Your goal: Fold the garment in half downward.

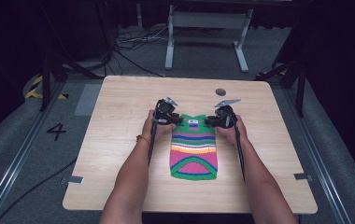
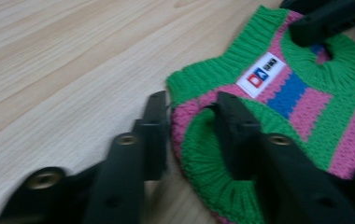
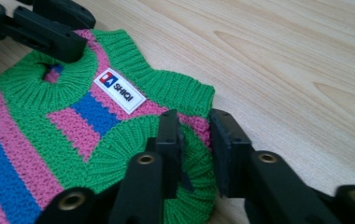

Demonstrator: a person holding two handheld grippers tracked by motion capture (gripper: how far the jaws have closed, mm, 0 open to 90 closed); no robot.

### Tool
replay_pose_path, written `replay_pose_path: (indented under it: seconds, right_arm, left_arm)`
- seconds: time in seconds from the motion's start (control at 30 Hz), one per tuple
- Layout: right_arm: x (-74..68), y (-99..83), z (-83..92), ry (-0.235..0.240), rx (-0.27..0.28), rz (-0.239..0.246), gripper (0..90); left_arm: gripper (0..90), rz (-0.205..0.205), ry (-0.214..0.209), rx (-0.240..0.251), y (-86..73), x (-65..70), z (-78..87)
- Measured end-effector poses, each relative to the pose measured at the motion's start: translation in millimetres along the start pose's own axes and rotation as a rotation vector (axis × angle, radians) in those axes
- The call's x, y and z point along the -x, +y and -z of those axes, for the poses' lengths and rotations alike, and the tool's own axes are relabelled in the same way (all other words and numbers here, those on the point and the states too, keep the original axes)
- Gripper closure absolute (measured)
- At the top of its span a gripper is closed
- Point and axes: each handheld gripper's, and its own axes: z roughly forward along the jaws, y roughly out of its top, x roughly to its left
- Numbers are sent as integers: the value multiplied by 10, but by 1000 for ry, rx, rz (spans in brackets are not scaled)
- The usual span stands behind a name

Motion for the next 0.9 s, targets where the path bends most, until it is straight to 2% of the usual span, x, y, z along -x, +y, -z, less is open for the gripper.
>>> replay_pose_path:
  seconds: [0.03,0.13,0.33,0.4,0.43,0.47,0.5,0.57,0.6,0.73,0.83,0.87,0.9]
  right_arm:
    - [6,-2,-1,5,3,1,794]
    - [3,2,14,-1,3,5,832]
    - [-16,64,80,-11,36,38,840]
    - [-21,108,127,-15,53,46,840]
    - [-23,131,154,-16,67,47,840]
    - [-23,148,174,-12,78,48,840]
    - [-26,178,208,-12,91,60,840]
    - [-29,197,229,-16,95,65,840]
    - [-33,248,286,-28,106,85,840]
    - [-52,293,378,-20,137,91,839]
    - [-101,311,469,-15,153,125,839]
    - [-101,311,469,-15,153,125,839]
    - [-124,314,501,-9,158,134,838]
  left_arm:
    - [776,-2,-4,2,-2,2,-1]
    - [820,-16,16,-3,13,20,11]
    - [832,-56,63,3,73,58,38]
    - [835,-76,88,13,123,72,85]
    - [835,-82,92,33,171,84,133]
    - [835,-82,92,33,171,84,133]
    - [835,-106,109,46,236,98,196]
    - [835,-108,102,53,272,113,236]
    - [835,-141,122,59,325,134,305]
    - [835,-162,121,79,360,176,410]
    - [835,-210,124,81,352,248,497]
    - [835,-210,124,81,352,248,497]
    - [835,-234,119,86,336,287,548]
